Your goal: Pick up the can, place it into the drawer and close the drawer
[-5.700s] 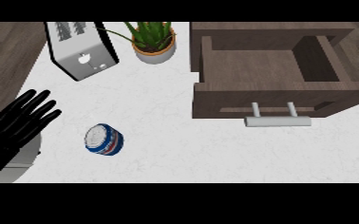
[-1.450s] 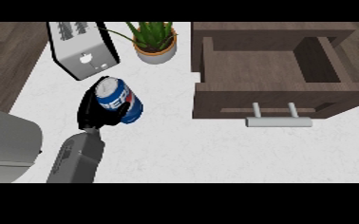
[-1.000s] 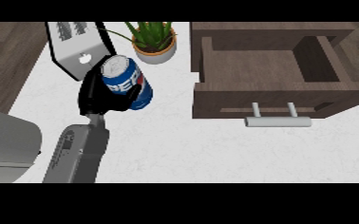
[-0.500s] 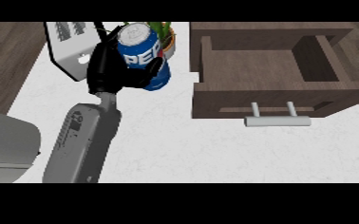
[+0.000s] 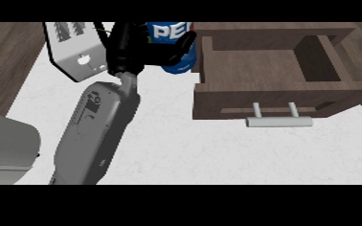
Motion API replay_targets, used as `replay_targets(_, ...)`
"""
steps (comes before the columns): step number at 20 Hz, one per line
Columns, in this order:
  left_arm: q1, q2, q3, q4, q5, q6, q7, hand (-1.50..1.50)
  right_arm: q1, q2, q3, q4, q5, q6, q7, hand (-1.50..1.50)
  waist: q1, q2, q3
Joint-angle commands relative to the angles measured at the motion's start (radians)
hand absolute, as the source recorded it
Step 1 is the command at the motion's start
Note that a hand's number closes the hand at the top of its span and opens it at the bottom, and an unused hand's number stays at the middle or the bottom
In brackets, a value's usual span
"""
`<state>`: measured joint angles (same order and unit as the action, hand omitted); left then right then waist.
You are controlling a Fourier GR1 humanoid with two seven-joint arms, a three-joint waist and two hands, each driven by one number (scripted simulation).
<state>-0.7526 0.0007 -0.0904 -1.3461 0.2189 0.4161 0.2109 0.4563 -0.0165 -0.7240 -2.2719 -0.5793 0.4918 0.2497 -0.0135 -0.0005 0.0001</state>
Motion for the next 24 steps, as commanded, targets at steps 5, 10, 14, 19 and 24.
replay_targets(5,-0.212,-0.001,-0.063,0.218,0.098,0.132,-0.059,1.50,-0.022,0.015,0.026,-0.061,0.005,-0.032,0.065,-1.50,-0.012,0.003,0.000)
replay_targets(10,-0.399,-0.001,-0.019,0.368,0.104,0.130,-0.047,1.50,-0.073,0.016,0.056,0.004,0.086,-0.044,0.012,-1.50,-0.014,0.006,0.001)
replay_targets(14,-0.415,-0.001,-0.039,0.389,0.108,0.137,-0.066,1.50,-0.016,0.016,0.037,-0.014,0.024,-0.038,-0.002,-1.50,-0.009,0.001,0.000)
replay_targets(19,-0.500,-0.001,-0.103,0.571,0.239,0.169,-0.172,1.50,-0.055,0.016,0.060,0.030,0.079,-0.015,-0.036,-1.50,-0.030,0.008,0.001)
replay_targets(24,-0.518,-0.001,-0.170,0.627,0.337,0.180,-0.234,1.50,-0.075,-0.028,0.040,0.007,0.025,-0.033,0.025,-1.50,-0.036,0.008,0.001)
